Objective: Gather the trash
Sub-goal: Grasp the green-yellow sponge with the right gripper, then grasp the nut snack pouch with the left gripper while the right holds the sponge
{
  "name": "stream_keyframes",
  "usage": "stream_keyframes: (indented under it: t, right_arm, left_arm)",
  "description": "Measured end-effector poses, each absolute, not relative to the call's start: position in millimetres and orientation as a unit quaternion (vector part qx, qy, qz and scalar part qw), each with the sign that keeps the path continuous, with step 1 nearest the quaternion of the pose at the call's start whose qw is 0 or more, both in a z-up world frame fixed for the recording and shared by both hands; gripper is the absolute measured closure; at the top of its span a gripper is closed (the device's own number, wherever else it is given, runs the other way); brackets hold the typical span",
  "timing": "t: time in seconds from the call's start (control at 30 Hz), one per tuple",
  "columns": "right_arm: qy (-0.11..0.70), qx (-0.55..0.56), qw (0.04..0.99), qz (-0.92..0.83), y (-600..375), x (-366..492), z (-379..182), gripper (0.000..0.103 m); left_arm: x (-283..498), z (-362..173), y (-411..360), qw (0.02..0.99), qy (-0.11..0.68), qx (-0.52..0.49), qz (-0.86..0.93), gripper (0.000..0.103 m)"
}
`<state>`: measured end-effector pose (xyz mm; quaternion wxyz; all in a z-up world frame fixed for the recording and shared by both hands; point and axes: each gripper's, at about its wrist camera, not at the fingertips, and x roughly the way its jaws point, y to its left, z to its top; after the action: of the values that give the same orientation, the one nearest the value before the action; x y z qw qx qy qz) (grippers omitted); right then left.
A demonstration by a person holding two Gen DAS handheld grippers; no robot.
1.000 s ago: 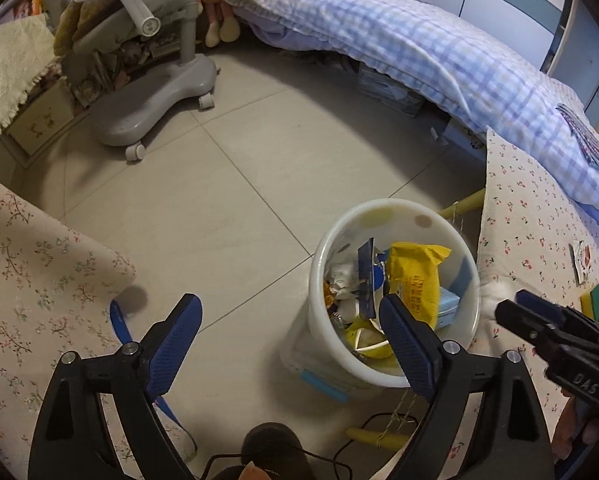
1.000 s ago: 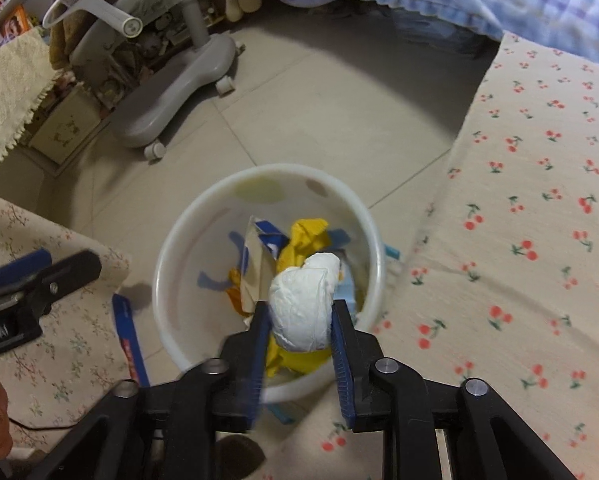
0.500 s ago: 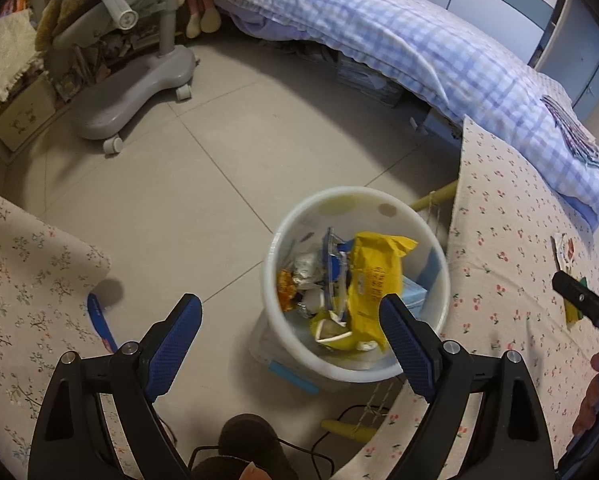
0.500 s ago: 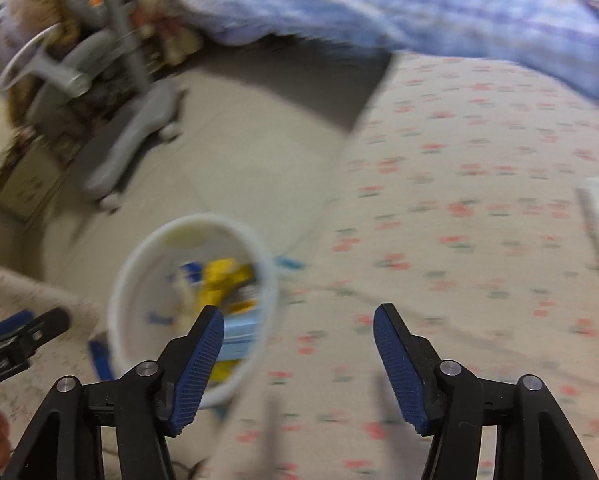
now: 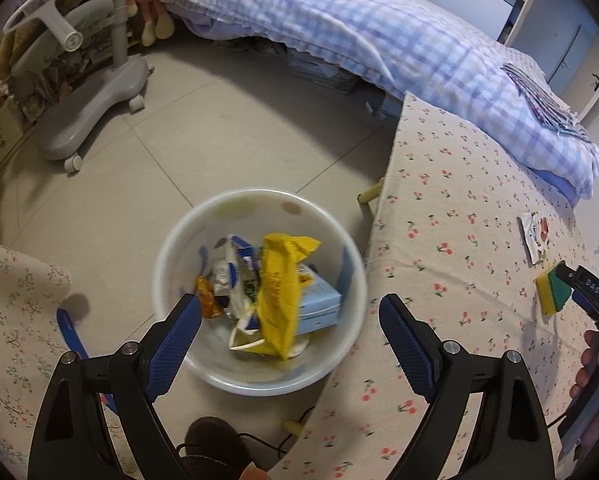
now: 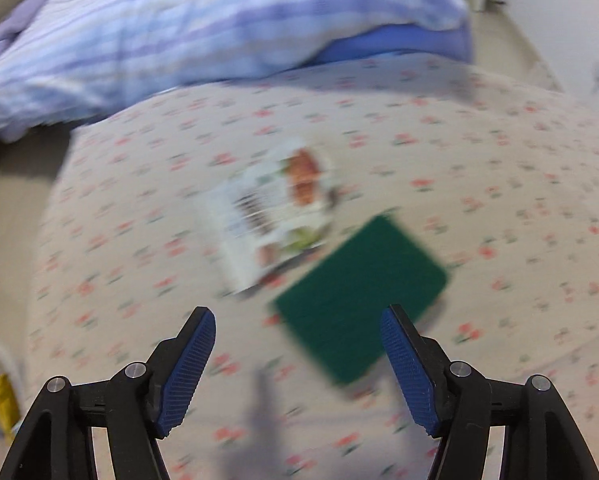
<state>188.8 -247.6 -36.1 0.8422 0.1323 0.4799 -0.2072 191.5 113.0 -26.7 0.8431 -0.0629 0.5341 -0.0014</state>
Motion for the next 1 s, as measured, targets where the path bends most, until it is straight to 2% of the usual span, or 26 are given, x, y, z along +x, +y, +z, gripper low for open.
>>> stream_keyframes:
  t: [0.13, 0.27, 0.43, 0.7, 0.73, 0.77, 0.83, 1.0]
  right_arm:
    - [0.489, 0.138, 0.83, -0.23, -258.8, 197.2, -48.4, 0.029]
    - [0.489, 0.103, 0.831, -0.247, -254.3, 206.7, -55.8, 0.021]
    - [0.496, 0.058, 0.823, -0.27, -256.5, 206.9, -65.5, 0.021]
    - [0.525, 0.117, 0.805, -0.252, -291.6, 177.8, -71.8, 0.021]
    - [0.532, 0.137, 0.8, -0.241, -298.5, 173.0, -75.5, 0.023]
    - [0.539, 0.163, 0.795, -0.224, -308.5, 168.2, -79.1, 0.033]
    - [0.535, 0.162, 0.801, -0.214, -316.8, 162.5, -75.6, 0.043]
    - [0.526, 0.17, 0.815, -0.175, -347.3, 135.7, -60.3, 0.043]
  left_arm:
    - [196.6, -24.2, 88.5, 0.843, 0.535, -0.064, -0.01, 0.011]
    - [199.3, -21.7, 65.8, 0.846, 0.53, -0.06, -0.019, 0.011]
    - [200.9, -23.4, 34.6, 0.844, 0.533, -0.043, -0.037, 0.011]
    - [205.3, -34.2, -9.4, 0.837, 0.544, -0.028, -0.059, 0.011]
    - [205.6, -35.3, -15.7, 0.835, 0.545, -0.024, -0.063, 0.011]
    - [205.6, -36.3, -24.1, 0.835, 0.546, -0.018, -0.068, 0.011]
    - [205.7, -37.4, -39.3, 0.833, 0.547, -0.01, -0.082, 0.011]
    - [212.6, -43.5, -86.2, 0.819, 0.562, 0.006, -0.114, 0.011]
